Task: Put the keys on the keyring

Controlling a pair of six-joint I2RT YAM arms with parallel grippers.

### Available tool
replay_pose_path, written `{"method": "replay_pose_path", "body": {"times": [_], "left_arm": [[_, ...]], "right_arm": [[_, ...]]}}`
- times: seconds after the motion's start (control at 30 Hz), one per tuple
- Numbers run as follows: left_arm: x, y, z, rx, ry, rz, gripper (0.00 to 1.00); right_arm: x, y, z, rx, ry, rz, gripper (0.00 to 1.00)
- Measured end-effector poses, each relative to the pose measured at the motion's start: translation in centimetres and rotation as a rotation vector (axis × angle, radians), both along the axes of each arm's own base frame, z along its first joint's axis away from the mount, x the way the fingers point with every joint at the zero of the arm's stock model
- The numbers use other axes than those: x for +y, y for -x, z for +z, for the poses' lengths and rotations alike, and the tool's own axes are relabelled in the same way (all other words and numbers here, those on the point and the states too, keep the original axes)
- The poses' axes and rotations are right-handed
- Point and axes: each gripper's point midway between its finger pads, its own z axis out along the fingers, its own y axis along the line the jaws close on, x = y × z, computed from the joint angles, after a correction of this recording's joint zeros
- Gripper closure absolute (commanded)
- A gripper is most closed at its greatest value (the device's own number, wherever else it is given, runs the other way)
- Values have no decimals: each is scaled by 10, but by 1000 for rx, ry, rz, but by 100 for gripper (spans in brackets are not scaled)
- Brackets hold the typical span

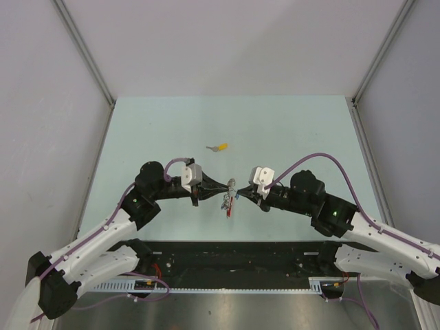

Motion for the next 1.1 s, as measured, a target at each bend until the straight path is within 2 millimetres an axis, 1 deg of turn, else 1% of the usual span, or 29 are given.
{"method": "replay_pose_path", "body": {"times": [0.43,1.1], "left_arm": [[0,0,0,-2,0,-1,100],[0,0,0,-6,-1,-1,100]], "right_arm": [[0,-4,-3,2,10,-18,100],[1,-3,-3,3,10,-14,100]]}}
